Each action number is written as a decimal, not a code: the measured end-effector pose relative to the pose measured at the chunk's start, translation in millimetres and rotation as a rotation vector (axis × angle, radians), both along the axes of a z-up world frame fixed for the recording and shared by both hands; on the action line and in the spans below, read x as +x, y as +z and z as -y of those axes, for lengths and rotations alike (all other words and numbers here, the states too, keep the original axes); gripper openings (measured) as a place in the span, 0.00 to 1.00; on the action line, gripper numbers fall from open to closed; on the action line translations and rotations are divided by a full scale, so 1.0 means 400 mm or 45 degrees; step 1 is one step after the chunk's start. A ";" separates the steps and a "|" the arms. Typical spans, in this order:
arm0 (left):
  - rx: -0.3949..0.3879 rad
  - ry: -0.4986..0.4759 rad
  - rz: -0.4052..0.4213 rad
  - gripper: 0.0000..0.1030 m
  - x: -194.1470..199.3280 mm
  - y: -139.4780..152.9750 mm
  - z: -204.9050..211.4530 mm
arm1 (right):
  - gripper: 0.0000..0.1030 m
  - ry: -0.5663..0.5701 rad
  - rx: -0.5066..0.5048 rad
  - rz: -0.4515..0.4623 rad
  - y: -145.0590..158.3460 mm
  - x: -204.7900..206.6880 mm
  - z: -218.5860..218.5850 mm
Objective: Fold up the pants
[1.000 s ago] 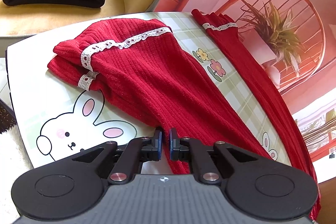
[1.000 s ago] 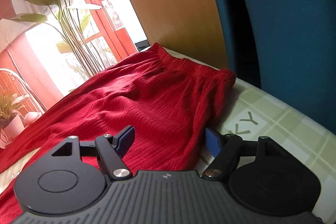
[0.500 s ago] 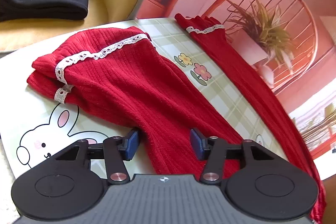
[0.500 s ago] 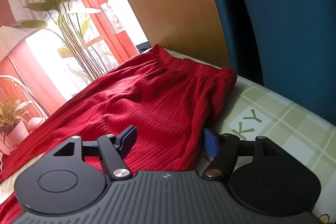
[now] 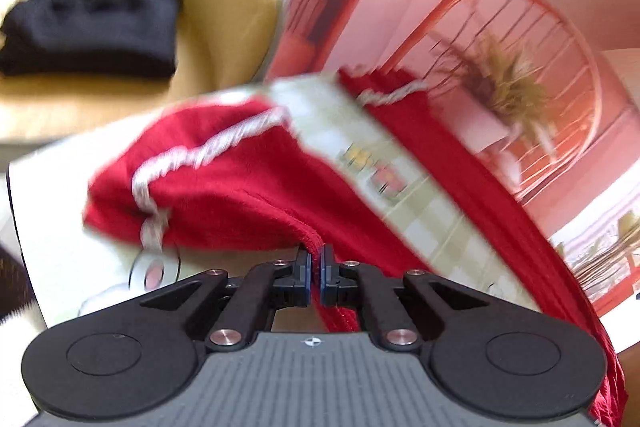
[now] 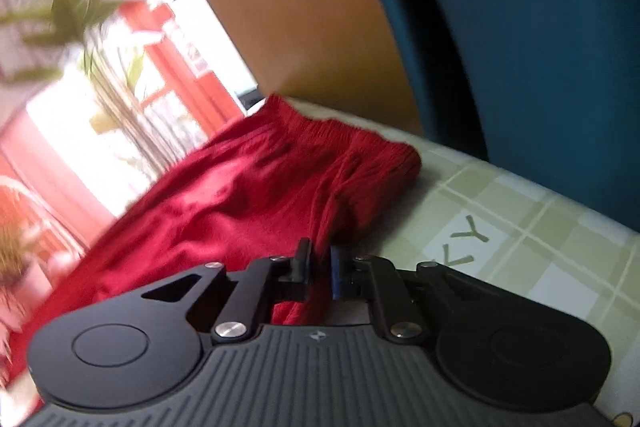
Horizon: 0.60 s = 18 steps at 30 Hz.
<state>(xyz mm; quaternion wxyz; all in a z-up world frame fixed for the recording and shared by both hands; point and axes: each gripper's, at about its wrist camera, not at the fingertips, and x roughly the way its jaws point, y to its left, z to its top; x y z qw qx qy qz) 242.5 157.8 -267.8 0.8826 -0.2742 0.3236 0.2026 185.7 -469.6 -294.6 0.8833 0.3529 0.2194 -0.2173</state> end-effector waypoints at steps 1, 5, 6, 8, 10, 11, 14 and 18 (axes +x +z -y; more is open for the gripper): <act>0.014 -0.001 0.021 0.05 -0.001 0.016 0.003 | 0.07 -0.007 -0.007 0.012 0.009 -0.005 -0.001; 0.028 0.019 0.091 0.05 -0.007 0.077 0.019 | 0.06 0.011 -0.057 0.064 0.060 -0.019 -0.007; 0.025 0.026 0.107 0.05 -0.010 0.092 0.022 | 0.06 0.008 -0.065 0.080 0.074 -0.025 -0.009; 0.019 0.039 0.136 0.05 -0.017 0.119 0.027 | 0.06 -0.010 -0.077 0.109 0.098 -0.037 -0.010; 0.011 0.050 0.171 0.05 -0.028 0.144 0.028 | 0.05 -0.029 -0.075 0.141 0.121 -0.050 -0.006; 0.007 0.052 0.189 0.05 -0.036 0.158 0.027 | 0.04 -0.036 -0.076 0.158 0.132 -0.058 -0.005; -0.015 0.056 0.232 0.05 -0.056 0.193 0.027 | 0.04 -0.047 -0.081 0.190 0.163 -0.074 0.002; -0.005 0.031 0.262 0.05 -0.071 0.213 0.034 | 0.04 -0.026 -0.061 0.171 0.167 -0.085 0.005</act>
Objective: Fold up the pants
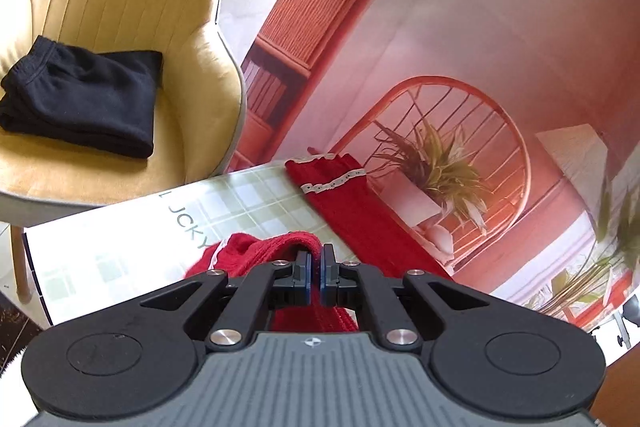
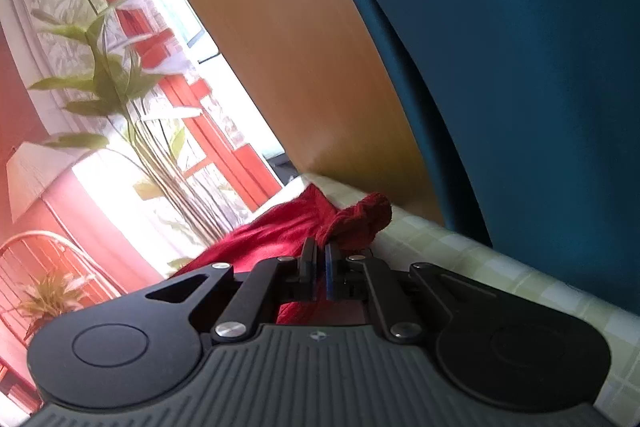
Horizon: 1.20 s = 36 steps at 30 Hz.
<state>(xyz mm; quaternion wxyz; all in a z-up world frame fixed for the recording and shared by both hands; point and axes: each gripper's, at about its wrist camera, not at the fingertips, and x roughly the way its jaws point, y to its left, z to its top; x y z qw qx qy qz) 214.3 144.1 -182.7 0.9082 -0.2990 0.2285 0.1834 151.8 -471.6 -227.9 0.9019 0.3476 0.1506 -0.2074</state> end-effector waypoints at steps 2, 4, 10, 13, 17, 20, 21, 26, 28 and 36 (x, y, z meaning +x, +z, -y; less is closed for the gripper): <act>-0.008 -0.003 -0.001 0.05 -0.008 -0.002 0.000 | 0.04 0.013 0.019 -0.020 -0.011 0.001 -0.003; -0.012 -0.006 -0.010 0.05 -0.017 -0.006 0.000 | 0.04 0.011 0.016 -0.030 -0.023 -0.010 -0.011; -0.026 -0.001 -0.038 0.05 -0.028 -0.023 -0.010 | 0.04 0.010 0.067 -0.009 -0.037 -0.028 -0.007; -0.019 0.002 -0.008 0.05 -0.038 -0.009 -0.010 | 0.04 -0.001 0.064 0.028 -0.022 -0.038 -0.002; 0.016 0.002 0.053 0.05 -0.051 0.025 -0.003 | 0.04 -0.025 0.021 0.084 0.018 -0.045 -0.005; 0.034 -0.006 0.102 0.05 -0.063 0.054 0.003 | 0.04 -0.025 -0.036 0.117 0.054 -0.050 -0.014; 0.045 -0.011 0.122 0.05 -0.068 0.065 0.005 | 0.04 -0.024 -0.057 0.127 0.067 -0.053 -0.018; 0.096 -0.043 0.224 0.05 -0.095 0.123 0.019 | 0.04 -0.026 -0.121 0.184 0.125 -0.063 -0.037; 0.116 -0.068 0.265 0.05 -0.111 0.147 0.028 | 0.04 -0.047 -0.132 0.204 0.147 -0.072 -0.038; 0.154 -0.153 0.362 0.05 -0.189 0.227 0.065 | 0.03 -0.183 -0.172 0.235 0.199 -0.134 -0.030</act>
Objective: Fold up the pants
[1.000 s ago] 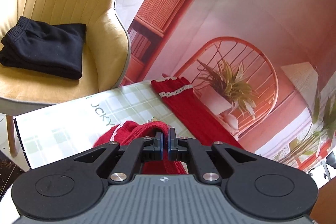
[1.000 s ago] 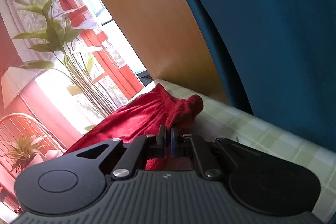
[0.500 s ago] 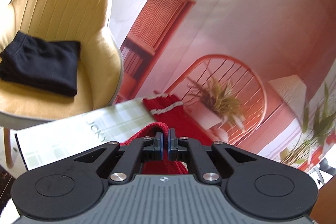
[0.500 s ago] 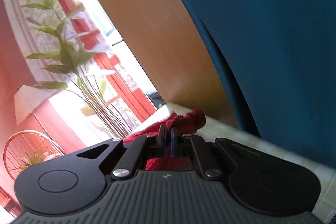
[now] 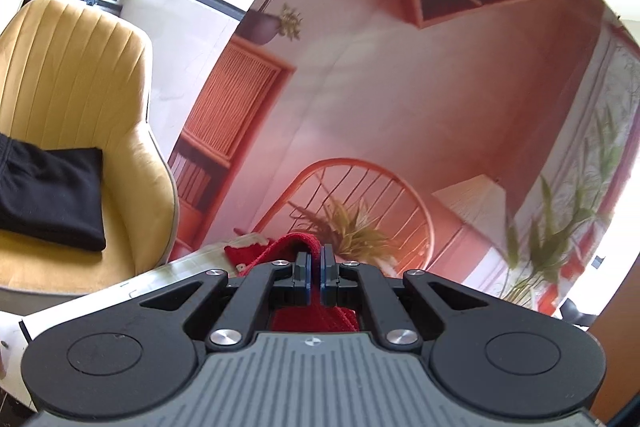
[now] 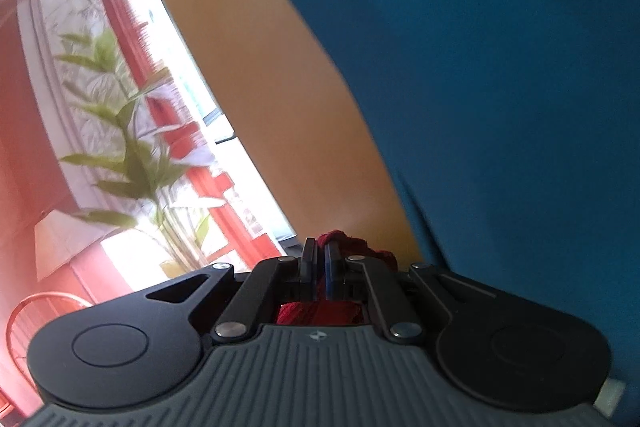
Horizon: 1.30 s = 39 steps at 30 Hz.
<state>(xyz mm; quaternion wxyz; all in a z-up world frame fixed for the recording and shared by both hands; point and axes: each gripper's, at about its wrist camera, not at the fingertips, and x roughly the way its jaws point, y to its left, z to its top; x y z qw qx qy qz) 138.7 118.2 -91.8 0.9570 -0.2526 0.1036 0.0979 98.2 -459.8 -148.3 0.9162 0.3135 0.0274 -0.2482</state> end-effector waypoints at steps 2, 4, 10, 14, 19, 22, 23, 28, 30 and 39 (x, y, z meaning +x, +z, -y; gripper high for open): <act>-0.006 -0.006 0.006 0.05 -0.006 0.010 0.004 | 0.03 -0.027 -0.005 -0.001 0.005 -0.017 -0.001; -0.015 -0.009 0.005 0.05 -0.001 0.015 0.004 | 0.03 -0.055 -0.012 -0.002 0.006 -0.031 -0.003; -0.055 0.009 -0.067 0.05 0.089 -0.021 -0.009 | 0.03 -0.009 0.013 -0.113 -0.029 0.013 0.004; -0.054 0.023 -0.123 0.05 0.206 -0.041 -0.026 | 0.03 0.041 0.016 -0.187 -0.056 0.077 0.001; -0.042 0.031 -0.202 0.05 0.391 -0.066 -0.031 | 0.03 0.085 -0.023 -0.237 -0.070 0.185 0.006; -0.038 0.040 -0.250 0.05 0.501 -0.089 -0.025 | 0.03 0.096 -0.038 -0.258 -0.072 0.253 0.009; -0.033 0.037 -0.264 0.05 0.533 -0.096 -0.021 | 0.03 0.097 -0.047 -0.265 -0.072 0.275 0.010; 0.001 0.017 -0.316 0.05 0.682 -0.125 0.017 | 0.03 0.087 -0.076 -0.293 -0.080 0.363 0.021; 0.024 0.009 -0.338 0.05 0.741 -0.141 0.034 | 0.03 0.080 -0.075 -0.304 -0.090 0.393 0.030; 0.135 -0.035 -0.438 0.05 0.939 -0.227 0.101 | 0.03 0.073 -0.109 -0.418 -0.160 0.519 0.054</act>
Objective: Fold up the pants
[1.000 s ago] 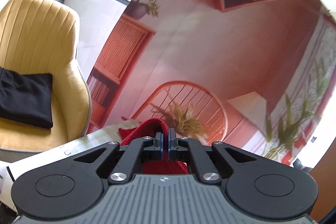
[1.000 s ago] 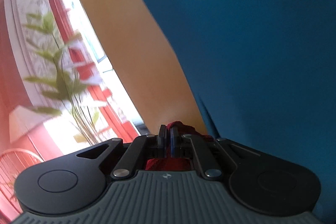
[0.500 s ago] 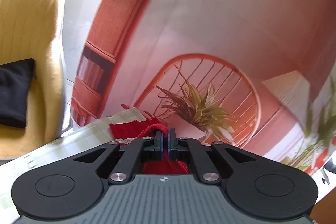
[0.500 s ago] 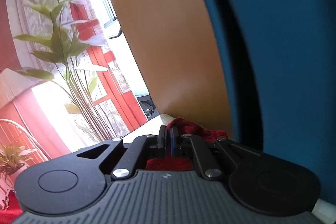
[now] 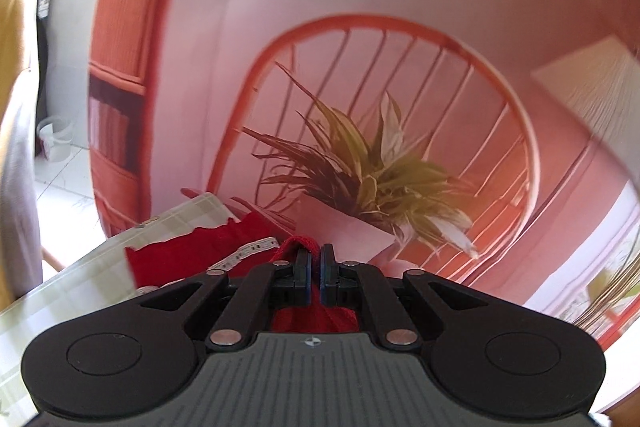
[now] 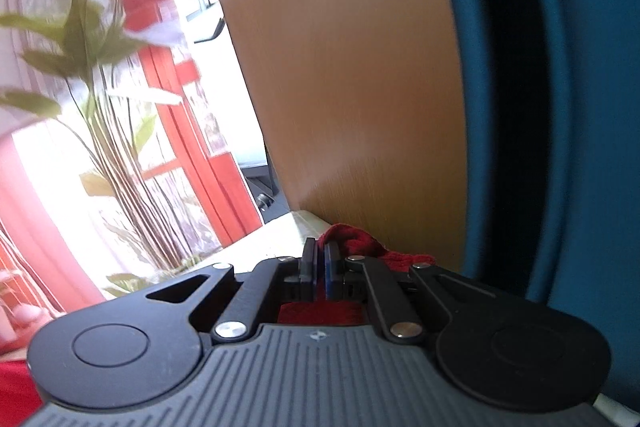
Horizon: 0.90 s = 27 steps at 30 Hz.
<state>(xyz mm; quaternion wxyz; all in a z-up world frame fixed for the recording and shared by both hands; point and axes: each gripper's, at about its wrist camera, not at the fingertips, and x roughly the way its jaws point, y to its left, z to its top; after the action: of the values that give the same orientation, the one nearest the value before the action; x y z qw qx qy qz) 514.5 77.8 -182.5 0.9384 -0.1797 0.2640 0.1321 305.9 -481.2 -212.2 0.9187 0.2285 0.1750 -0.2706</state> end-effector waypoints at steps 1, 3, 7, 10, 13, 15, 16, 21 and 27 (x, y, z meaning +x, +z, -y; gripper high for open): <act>0.010 -0.002 -0.009 0.05 0.016 -0.005 0.005 | 0.03 0.000 -0.007 -0.012 -0.008 0.012 0.002; 0.019 -0.011 -0.038 0.05 0.049 -0.022 0.015 | 0.03 0.000 -0.012 -0.038 -0.025 0.033 0.007; 0.019 -0.091 -0.126 0.12 0.099 -0.062 0.041 | 0.05 0.008 0.017 -0.081 -0.050 0.077 0.018; -0.052 -0.162 -0.162 0.50 0.111 -0.082 0.039 | 0.18 0.011 0.079 -0.104 -0.061 0.089 0.027; -0.015 -0.157 -0.136 0.59 0.088 -0.080 0.033 | 0.27 0.011 0.095 -0.095 -0.056 0.072 0.022; -0.015 -0.156 -0.139 0.59 0.072 -0.078 0.014 | 0.27 0.044 0.086 -0.105 -0.052 0.058 0.007; -0.024 -0.150 -0.144 0.59 0.066 -0.077 0.003 | 0.27 0.061 0.083 -0.109 -0.048 0.049 -0.002; -0.046 -0.055 -0.206 0.57 0.016 -0.102 -0.096 | 0.32 0.152 0.054 -0.149 -0.054 -0.002 -0.087; -0.191 -0.022 -0.355 0.32 -0.020 -0.185 -0.192 | 0.37 0.234 0.002 -0.226 -0.070 -0.031 -0.192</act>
<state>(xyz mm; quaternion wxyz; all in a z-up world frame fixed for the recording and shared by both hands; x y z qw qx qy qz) 506.6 154.5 -256.5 0.8777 -0.2269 0.4022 0.1277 293.3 -404.3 -240.3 0.9204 0.1872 0.2759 -0.2044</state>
